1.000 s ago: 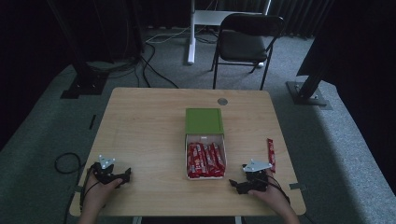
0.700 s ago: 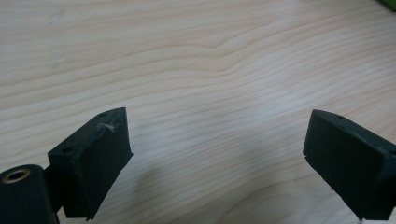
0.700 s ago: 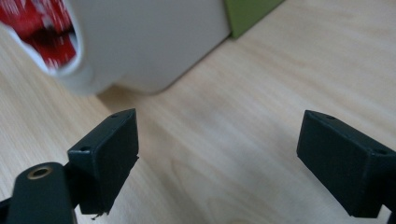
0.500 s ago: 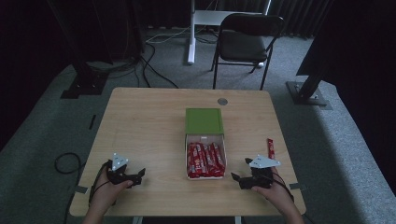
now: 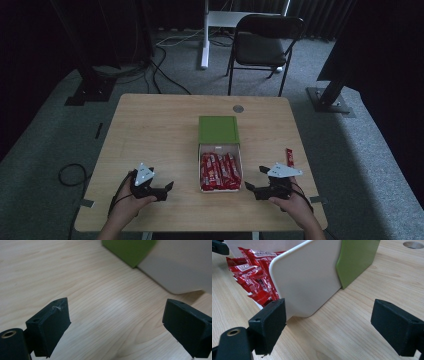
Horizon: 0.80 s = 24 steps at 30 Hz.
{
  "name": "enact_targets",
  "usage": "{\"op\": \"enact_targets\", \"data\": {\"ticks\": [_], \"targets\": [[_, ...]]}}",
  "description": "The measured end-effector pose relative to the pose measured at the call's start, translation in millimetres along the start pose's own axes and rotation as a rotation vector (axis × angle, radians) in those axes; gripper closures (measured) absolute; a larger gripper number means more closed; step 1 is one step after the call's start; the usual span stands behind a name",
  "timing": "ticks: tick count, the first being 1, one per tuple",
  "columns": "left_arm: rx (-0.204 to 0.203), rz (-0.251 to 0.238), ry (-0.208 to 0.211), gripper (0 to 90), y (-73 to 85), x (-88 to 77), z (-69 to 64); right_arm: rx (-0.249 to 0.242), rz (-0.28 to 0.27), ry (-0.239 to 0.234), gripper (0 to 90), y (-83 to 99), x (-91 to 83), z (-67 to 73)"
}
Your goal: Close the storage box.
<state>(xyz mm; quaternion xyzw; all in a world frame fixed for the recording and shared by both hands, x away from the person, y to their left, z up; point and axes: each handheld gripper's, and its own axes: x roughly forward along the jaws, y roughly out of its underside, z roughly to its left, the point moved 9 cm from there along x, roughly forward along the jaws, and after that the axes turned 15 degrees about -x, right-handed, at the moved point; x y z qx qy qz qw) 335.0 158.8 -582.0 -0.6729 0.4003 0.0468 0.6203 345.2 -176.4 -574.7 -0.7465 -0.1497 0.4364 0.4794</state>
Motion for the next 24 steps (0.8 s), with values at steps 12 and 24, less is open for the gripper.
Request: {"op": "enact_targets", "data": {"ticks": [12, 24], "targets": [[0.022, -0.024, 0.098, 8.1, -9.8, 6.5, -29.7, -0.012, -0.032, -0.001, 12.9, -13.5, 2.8, 1.5], [0.083, -0.048, 0.149, 8.1, -19.3, 7.4, -58.0, -0.023, -0.055, -0.028, 12.9, -20.7, 2.1, 5.7]]}}
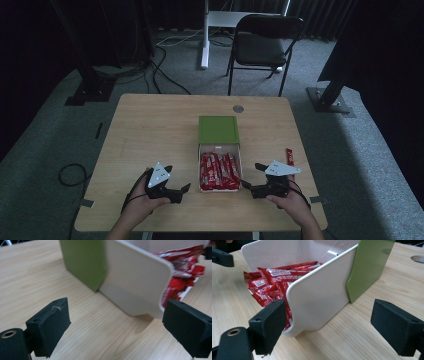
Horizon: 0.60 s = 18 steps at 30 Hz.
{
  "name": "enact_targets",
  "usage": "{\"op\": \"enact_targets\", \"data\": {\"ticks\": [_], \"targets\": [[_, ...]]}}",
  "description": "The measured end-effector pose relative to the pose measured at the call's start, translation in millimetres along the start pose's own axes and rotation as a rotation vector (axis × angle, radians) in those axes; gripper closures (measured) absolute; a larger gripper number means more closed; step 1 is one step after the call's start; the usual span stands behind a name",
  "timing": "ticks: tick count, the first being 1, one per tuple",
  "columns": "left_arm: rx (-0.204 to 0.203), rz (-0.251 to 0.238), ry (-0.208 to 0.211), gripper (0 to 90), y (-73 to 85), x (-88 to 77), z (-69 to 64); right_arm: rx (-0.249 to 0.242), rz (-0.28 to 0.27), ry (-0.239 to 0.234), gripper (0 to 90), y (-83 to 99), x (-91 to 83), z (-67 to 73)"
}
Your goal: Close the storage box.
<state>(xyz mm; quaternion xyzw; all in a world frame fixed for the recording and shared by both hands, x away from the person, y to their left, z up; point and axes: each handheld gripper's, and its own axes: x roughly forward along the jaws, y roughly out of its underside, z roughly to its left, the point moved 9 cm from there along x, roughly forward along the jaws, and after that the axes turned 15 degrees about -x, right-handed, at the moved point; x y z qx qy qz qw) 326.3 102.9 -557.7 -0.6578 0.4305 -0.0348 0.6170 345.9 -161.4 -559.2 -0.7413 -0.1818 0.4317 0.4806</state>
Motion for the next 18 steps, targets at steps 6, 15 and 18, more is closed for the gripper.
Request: {"op": "enact_targets", "data": {"ticks": [6, 15, 18], "targets": [[0.015, -0.007, 0.024, 8.1, -6.3, 5.4, -8.3, 0.002, 0.002, 0.007, 12.8, -1.4, 2.9, -2.0], [0.039, -0.004, 0.042, 8.1, -9.7, 17.6, -15.0, 0.014, -0.004, -0.001, 12.6, -0.2, 4.0, -2.3], [0.046, -0.002, 0.033, 8.1, -11.0, 22.1, -15.6, 0.011, -0.002, -0.001, 12.5, -0.2, 4.5, -2.3]]}}
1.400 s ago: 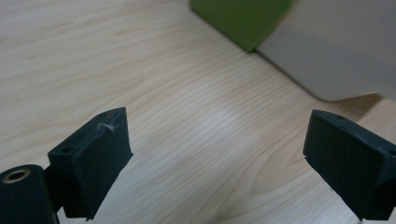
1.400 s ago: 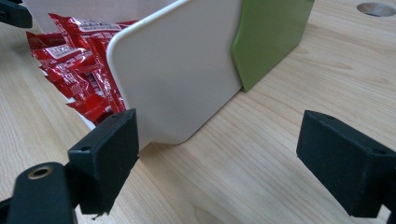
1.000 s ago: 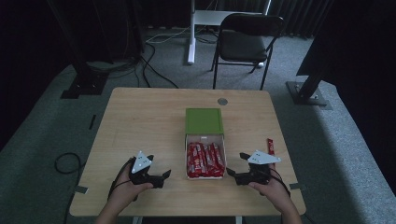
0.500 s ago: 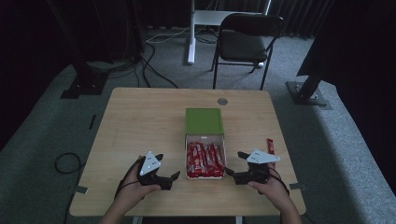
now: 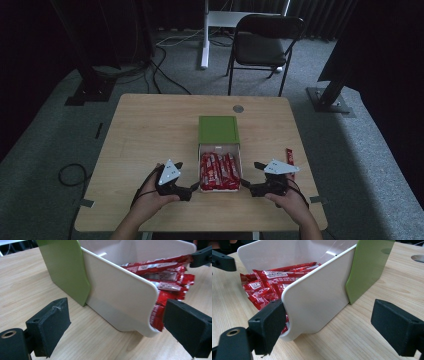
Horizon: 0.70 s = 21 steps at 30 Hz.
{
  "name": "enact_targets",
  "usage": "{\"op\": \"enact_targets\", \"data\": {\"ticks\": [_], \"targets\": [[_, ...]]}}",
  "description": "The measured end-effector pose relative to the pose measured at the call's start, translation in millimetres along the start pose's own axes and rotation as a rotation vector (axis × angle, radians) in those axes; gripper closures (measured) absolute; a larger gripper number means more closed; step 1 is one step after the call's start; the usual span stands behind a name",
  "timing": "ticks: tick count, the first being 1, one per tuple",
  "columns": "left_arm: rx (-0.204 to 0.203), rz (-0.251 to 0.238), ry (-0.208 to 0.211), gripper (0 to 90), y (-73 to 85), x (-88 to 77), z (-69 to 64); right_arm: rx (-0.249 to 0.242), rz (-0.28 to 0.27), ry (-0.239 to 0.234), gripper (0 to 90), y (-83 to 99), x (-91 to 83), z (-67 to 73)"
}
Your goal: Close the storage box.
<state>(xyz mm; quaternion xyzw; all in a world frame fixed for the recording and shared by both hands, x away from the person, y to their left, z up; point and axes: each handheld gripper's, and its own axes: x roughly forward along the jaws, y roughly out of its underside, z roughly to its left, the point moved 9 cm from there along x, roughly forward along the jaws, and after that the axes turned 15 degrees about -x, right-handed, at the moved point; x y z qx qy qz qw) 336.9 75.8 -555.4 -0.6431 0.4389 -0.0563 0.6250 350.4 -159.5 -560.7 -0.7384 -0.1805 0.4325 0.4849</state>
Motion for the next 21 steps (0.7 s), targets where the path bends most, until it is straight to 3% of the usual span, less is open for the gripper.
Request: {"op": "enact_targets", "data": {"ticks": [5, 8, 21], "targets": [[0.022, 0.013, -0.019, 8.1, -1.2, 7.8, 2.1, -0.003, -0.004, -0.004, 12.4, -0.1, 1.5, -0.3], [0.001, 0.015, -0.020, 8.1, -2.8, 10.1, 4.6, -0.003, -0.003, -0.004, 11.9, 0.0, 1.9, -0.8], [-0.013, 0.002, -0.029, 8.1, -4.8, 13.4, 9.6, -0.003, -0.001, -0.003, 11.7, -1.0, 5.9, -3.4]]}}
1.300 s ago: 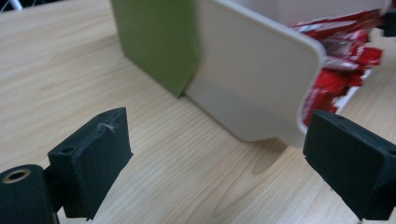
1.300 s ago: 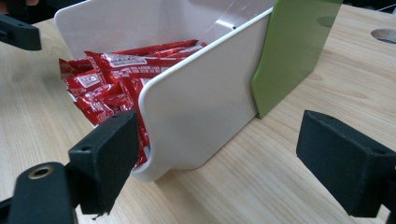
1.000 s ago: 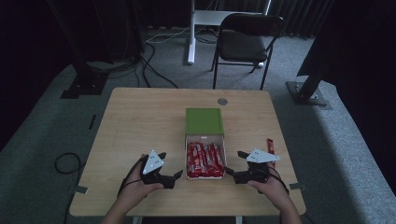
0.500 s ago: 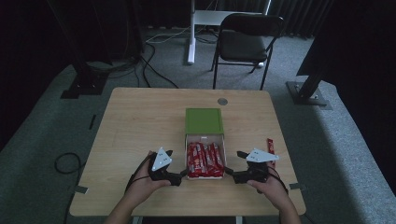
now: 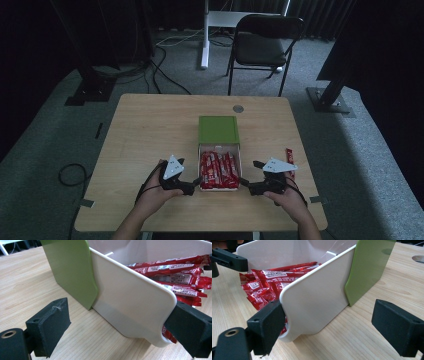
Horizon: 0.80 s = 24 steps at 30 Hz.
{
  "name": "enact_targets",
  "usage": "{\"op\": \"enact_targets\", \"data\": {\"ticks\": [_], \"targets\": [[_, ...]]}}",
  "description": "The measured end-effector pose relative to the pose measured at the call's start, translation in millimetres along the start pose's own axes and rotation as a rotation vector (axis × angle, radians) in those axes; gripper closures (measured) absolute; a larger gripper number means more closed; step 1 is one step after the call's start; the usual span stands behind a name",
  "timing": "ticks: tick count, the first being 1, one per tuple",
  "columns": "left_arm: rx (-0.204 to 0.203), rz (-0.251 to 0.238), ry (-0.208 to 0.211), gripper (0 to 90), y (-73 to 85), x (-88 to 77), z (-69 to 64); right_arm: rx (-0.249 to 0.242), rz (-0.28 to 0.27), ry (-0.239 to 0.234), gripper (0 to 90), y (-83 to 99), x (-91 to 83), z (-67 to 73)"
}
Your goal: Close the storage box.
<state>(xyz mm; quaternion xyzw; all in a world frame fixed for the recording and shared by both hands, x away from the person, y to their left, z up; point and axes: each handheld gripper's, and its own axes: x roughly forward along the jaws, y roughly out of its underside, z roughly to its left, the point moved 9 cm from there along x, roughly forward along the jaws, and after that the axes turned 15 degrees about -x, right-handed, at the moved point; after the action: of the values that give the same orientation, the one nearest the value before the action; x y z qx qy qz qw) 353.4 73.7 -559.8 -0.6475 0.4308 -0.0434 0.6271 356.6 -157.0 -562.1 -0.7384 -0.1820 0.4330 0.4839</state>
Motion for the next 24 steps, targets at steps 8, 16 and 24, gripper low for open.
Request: {"op": "enact_targets", "data": {"ticks": [8, 16, 24], "targets": [[-0.015, 0.016, 0.009, 8.1, -1.0, 2.7, 1.1, 0.000, 0.006, 0.013, 11.7, -1.2, 2.2, -2.8], [-0.008, 0.014, -0.006, 8.1, -3.7, 5.2, 2.8, 0.002, 0.002, 0.025, 11.7, -1.3, 4.2, -5.3], [-0.013, 0.012, -0.010, 8.1, -5.7, 9.2, 3.2, 0.002, 0.004, 0.031, 11.7, -1.9, 6.3, -7.7]]}}
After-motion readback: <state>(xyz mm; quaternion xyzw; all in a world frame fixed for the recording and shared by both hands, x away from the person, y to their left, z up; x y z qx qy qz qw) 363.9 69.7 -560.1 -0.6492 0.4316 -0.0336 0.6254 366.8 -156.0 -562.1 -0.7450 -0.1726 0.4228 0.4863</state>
